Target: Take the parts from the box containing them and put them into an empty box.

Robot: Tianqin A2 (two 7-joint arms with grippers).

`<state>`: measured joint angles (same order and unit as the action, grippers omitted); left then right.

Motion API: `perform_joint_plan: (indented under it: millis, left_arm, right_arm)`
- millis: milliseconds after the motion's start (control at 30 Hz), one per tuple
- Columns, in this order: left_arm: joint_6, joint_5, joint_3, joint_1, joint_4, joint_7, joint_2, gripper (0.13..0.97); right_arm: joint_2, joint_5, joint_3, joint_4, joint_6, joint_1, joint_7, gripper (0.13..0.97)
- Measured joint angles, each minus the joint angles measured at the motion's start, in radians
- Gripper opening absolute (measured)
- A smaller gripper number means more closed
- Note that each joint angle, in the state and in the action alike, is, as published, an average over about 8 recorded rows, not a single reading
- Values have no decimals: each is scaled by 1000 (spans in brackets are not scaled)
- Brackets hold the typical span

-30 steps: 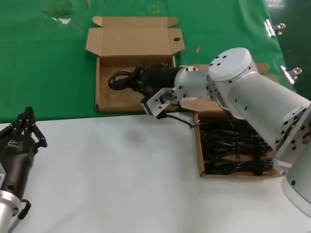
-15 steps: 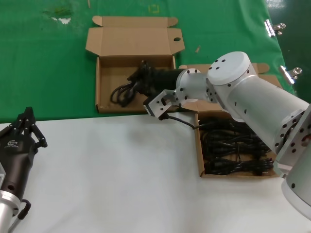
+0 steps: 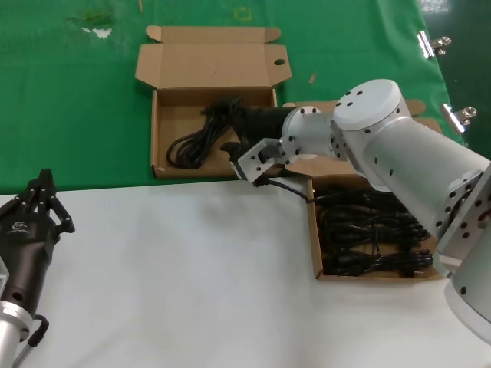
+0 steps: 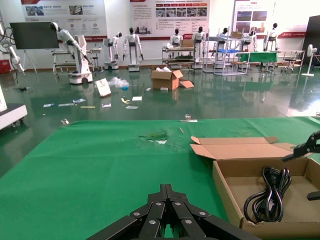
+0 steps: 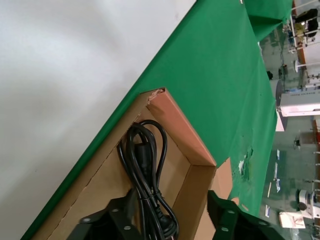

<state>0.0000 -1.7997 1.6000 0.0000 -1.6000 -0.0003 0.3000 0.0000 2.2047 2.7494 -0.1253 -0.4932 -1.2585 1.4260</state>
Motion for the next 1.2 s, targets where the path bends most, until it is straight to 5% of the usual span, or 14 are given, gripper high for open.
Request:
perform_joint_plan:
  millis: [233,533,967,1200]
  left_arm:
    - [0,0,0,0,0,0,0,140]
    - [0,0,0,0,0,0,0,140]
    - [0,0,0,0,0,0,0,140]
    - [0,0,0,0,0,0,0,140]
  right_arm:
    - [0,11,-59,28,-22,-14,29,589]
    - [15,-64,-257,88,-64,-48,97,780]
    - [132,-174,-497,83,-177,-71,139,903]
    - [262,-254,-584,-111,-217,19,59,954]
